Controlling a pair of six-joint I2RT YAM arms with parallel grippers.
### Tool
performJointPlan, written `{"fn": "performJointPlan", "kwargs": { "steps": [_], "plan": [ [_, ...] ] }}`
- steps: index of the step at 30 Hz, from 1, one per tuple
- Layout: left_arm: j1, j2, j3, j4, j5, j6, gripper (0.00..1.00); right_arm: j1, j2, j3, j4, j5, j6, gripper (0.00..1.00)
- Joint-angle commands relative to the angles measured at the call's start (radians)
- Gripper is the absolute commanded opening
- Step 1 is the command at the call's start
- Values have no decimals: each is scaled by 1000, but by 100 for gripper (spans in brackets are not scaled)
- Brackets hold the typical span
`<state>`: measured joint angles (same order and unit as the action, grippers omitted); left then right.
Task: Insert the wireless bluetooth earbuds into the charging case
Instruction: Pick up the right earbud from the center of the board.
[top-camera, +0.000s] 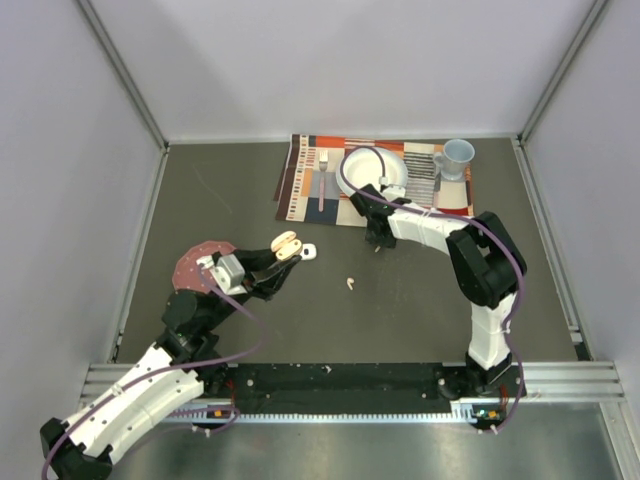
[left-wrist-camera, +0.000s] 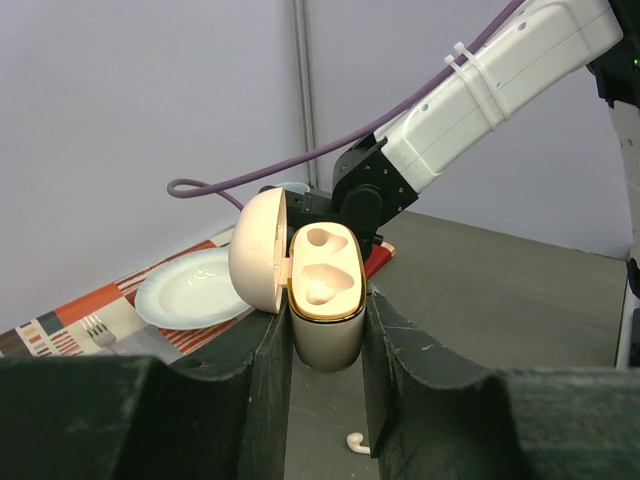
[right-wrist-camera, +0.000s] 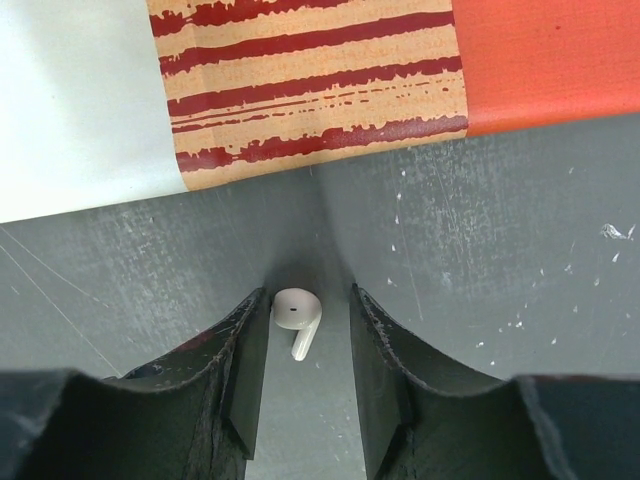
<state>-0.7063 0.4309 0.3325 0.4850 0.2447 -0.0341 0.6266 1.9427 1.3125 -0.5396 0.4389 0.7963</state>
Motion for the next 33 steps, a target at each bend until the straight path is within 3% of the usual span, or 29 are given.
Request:
{"fn": "performJointPlan", "kwargs": {
  "steps": [1,7,18,22,24,25,33],
  "plan": [
    [5,11,0,43,-7,2,0,10,24,42,1,1,0,37],
    [5,22,2,49,-8,3,0,10,30,44,1,4,-8,27],
    [5,29,8,49,-7,7,0,10,22,36,0,15,-14,20],
    [5,29,8,49,-7,5,0,10,13,33,1,20,-23,14],
    [5,26,10,46,-5,3,0,12,6,31,7,23,-37,4],
    [5,25,8,44,-5,3,0,15,-8,22,15,24,-42,0],
    [7,34,3,63,-33,-9,0,59,-249,-153,231,46,-146,0]
  ]
}}
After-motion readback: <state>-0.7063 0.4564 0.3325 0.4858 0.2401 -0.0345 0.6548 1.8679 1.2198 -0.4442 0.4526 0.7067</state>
